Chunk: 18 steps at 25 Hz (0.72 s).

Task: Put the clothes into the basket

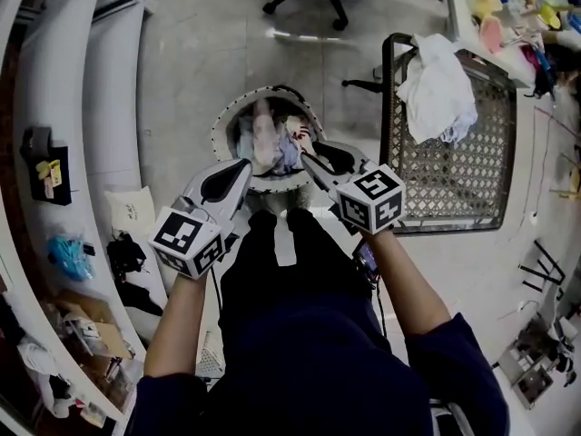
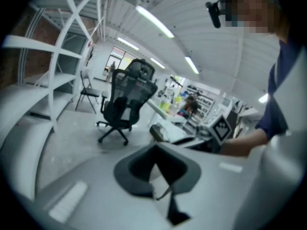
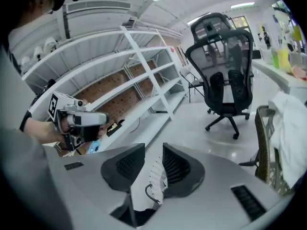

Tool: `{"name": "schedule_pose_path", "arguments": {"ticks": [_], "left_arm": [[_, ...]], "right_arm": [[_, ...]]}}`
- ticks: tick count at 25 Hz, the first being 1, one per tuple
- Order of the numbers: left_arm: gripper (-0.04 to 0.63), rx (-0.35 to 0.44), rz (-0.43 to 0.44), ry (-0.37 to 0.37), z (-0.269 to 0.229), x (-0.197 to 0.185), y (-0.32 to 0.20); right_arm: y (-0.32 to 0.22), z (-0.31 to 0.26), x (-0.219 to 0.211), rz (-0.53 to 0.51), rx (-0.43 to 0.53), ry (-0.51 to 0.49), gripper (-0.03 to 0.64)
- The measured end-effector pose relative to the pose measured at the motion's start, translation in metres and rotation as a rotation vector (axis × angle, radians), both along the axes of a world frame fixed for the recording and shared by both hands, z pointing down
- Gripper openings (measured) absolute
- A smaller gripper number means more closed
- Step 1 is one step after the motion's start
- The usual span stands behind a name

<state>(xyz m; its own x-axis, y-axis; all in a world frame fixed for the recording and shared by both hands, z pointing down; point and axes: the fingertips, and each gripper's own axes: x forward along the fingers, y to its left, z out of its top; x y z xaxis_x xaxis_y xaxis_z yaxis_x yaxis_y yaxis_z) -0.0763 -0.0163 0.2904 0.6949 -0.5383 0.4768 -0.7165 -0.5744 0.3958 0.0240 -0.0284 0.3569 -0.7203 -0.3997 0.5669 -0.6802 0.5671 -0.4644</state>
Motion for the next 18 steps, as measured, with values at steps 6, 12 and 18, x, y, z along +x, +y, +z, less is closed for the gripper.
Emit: {"name": "schedule_pose_path", "arguments": {"ticks": [6,12,18], "left_arm": [[0.005,0.109,0.002,0.02,-0.078,0.008,0.009],[0.005,0.236,0.016,0.045,-0.149,0.023,0.011],[0.005,0.354,0.055,0.041,-0.199,0.031,0.006]], "right_arm": [[-0.002,-0.115,0.007,-0.011,0.187,-0.072,0.046],[0.001,-0.201,0.015,0.011,0.297,-0.174,0.009],[0.006,-0.261,0.012,-0.006,0.4,-0.241,0.008]]}}
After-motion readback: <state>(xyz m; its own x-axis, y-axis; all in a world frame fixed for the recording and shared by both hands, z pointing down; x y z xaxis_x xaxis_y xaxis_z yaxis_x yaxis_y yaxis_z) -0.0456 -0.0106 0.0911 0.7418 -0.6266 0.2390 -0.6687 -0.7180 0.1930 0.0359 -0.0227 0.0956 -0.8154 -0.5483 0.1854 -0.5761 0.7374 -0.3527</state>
